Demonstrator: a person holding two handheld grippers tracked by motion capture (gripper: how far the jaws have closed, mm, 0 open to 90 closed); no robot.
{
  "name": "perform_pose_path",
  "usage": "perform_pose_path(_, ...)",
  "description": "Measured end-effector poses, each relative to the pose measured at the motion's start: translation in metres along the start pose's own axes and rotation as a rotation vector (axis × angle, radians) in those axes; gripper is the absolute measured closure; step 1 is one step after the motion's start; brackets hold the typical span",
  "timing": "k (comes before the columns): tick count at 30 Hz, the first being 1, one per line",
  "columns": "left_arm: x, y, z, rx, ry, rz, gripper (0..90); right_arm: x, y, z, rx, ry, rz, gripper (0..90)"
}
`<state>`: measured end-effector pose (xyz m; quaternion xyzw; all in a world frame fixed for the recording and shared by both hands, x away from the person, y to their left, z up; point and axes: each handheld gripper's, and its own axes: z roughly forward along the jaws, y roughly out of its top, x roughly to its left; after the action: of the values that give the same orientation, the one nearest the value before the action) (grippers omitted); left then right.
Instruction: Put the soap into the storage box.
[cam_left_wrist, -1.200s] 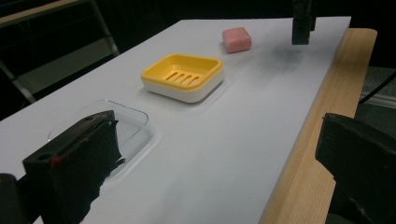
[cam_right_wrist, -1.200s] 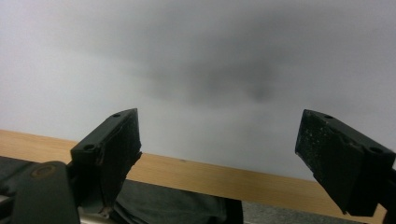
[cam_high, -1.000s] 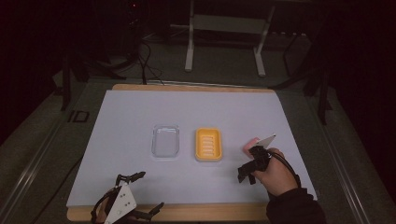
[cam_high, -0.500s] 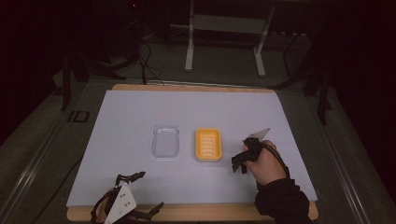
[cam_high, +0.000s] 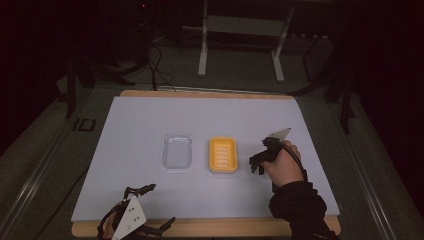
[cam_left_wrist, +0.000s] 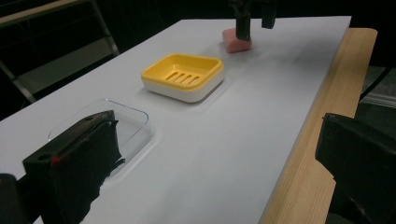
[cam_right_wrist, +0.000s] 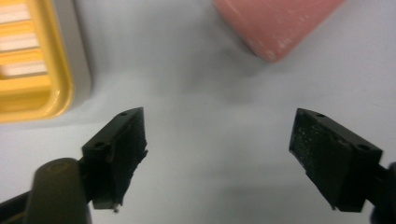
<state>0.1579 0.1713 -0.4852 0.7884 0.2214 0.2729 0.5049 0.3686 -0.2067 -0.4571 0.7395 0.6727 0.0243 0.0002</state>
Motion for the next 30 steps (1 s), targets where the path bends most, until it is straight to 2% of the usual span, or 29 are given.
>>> perform_pose_path(3,0.0,0.0,0.0,0.0,0.0,-0.001,0.5,0.0,0.004,-0.005,-0.031,-0.01,0.016,17.5)
perform_pose_path(6,0.0,0.0,0.0,0.0,-0.001,0.0,0.5,-0.001,0.01,-0.011,-0.085,0.019,0.042,17.3)
perform_pose_path(9,0.0,0.0,0.0,0.001,-0.001,0.001,0.5,0.001,0.015,-0.015,-0.135,-0.008,0.056,19.0)
perform_pose_path(11,0.0,0.0,0.0,0.001,0.0,0.001,0.5,0.002,0.018,-0.017,-0.141,-0.022,0.095,19.5)
perform_pose_path(14,0.0,0.0,0.0,0.001,-0.001,0.002,0.5,0.003,0.025,-0.018,-0.181,-0.025,0.161,19.6)
perform_pose_path(18,0.0,0.0,-0.001,-0.001,-0.001,0.002,0.5,0.005,0.03,-0.016,-0.236,-0.067,0.211,23.5)
perform_pose_path(21,0.0,0.0,-0.001,0.002,0.0,0.004,0.5,0.002,0.035,-0.014,-0.257,-0.073,0.26,23.7)
perform_pose_path(24,0.0,0.0,0.0,0.003,0.001,0.006,0.5,-0.001,0.039,-0.01,-0.247,-0.062,0.3,23.6)
perform_pose_path(27,0.0,0.0,-0.001,0.003,0.0,0.006,0.5,-0.004,0.043,-0.007,-0.261,-0.076,0.336,23.7)
perform_pose_path(28,0.0,0.0,-0.001,0.002,0.0,0.005,0.5,-0.005,0.045,-0.006,-0.265,-0.066,0.354,23.7)
perform_pose_path(30,0.0,0.0,-0.001,0.003,0.0,0.005,0.5,-0.005,0.046,-0.004,-0.274,-0.081,0.36,23.7)
